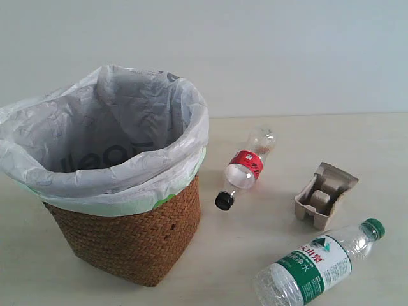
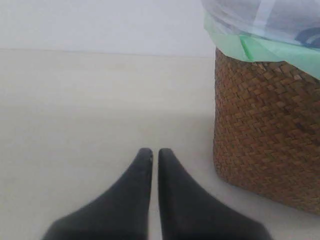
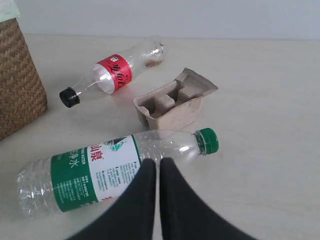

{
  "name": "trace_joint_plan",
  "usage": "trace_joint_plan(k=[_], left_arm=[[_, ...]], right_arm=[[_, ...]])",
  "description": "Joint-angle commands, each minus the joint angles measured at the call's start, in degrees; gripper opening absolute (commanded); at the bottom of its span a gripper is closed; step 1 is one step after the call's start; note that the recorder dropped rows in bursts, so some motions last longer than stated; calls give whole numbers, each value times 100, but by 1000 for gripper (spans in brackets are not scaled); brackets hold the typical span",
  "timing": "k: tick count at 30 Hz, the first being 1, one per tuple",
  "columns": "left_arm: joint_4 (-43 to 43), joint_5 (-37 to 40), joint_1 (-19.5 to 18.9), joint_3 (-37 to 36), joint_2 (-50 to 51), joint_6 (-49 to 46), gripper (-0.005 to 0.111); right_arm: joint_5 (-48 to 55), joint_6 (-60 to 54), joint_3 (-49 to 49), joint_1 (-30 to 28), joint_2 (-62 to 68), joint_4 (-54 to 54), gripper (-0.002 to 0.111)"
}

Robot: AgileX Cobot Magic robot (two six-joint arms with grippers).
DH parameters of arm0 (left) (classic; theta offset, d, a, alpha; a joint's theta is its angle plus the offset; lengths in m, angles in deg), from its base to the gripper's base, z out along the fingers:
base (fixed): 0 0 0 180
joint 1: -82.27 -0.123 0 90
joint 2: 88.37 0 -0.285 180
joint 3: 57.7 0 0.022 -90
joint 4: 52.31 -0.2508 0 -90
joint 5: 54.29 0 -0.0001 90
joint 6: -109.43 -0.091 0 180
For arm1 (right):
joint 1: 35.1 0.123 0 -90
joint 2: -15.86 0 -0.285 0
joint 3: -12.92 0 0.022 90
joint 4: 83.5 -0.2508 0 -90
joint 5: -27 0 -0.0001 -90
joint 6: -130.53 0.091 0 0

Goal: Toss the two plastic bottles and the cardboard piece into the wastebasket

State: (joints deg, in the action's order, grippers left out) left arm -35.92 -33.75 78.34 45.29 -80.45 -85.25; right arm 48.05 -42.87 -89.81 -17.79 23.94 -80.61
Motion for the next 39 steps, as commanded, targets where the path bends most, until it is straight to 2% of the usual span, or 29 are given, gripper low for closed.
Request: trace_joint_plan(k=[1,27,30,33,36,39], left_arm=[[-17,4,-16,-20,-14,-26,4],[-17,4,-16,-20,-14,-26,4],[-17,4,-16,-20,-14,-26,4],[-17,4,-16,-20,-14,-26,4],[-17,4,-16,-20,-14,-26,4],[-17,4,-16,-20,-14,-26,4]], right_arm=[[-24,-10,-6,-21,-29,49,0],[-24,-10,-6,-21,-29,49,0],[-24,893,-6,-21,-29,-814,0],[-24,2169,-6,-21,-29,-2217,0],[-24,2216,-6,-21,-29,-2340,0],[-671,2241,-6,-21,-29,-2356,0]])
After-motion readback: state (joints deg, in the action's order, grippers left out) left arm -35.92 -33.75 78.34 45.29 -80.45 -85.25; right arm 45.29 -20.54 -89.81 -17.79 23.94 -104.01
